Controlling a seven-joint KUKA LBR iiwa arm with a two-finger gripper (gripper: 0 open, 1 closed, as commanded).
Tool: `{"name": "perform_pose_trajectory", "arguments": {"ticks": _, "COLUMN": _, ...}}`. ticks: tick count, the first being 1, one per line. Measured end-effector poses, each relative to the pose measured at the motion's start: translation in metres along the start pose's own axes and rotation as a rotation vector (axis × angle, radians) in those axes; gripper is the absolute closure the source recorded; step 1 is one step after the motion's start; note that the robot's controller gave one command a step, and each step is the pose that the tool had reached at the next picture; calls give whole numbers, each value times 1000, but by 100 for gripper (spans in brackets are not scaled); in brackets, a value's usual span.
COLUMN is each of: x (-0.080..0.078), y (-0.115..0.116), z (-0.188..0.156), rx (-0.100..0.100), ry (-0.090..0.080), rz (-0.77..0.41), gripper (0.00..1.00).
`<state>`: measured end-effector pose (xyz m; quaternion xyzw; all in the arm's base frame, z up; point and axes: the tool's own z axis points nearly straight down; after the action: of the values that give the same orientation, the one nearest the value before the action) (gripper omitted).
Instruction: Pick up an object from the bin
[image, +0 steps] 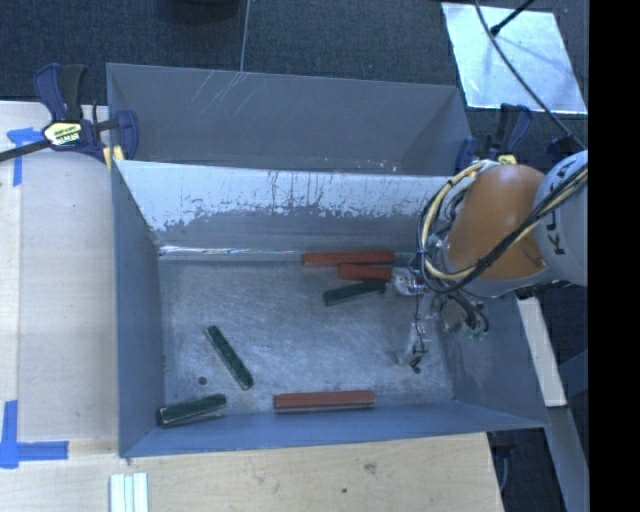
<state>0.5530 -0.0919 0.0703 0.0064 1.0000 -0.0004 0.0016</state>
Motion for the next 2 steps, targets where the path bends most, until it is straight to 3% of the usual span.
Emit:
{"name": "perform_pose_trajectory", "arguments": {"ticks": 1, "x": -15, "y": 12, "z": -104, "rx": 1, "ry": -10, "rz": -3, "gripper": 0}}
{"name": "perform_pose_trajectory", "arguments": {"ticks": 2, "x": -52, "y": 24, "z": -54, "rx": -1, "ry": -1, "rz": 113, "gripper": 0}}
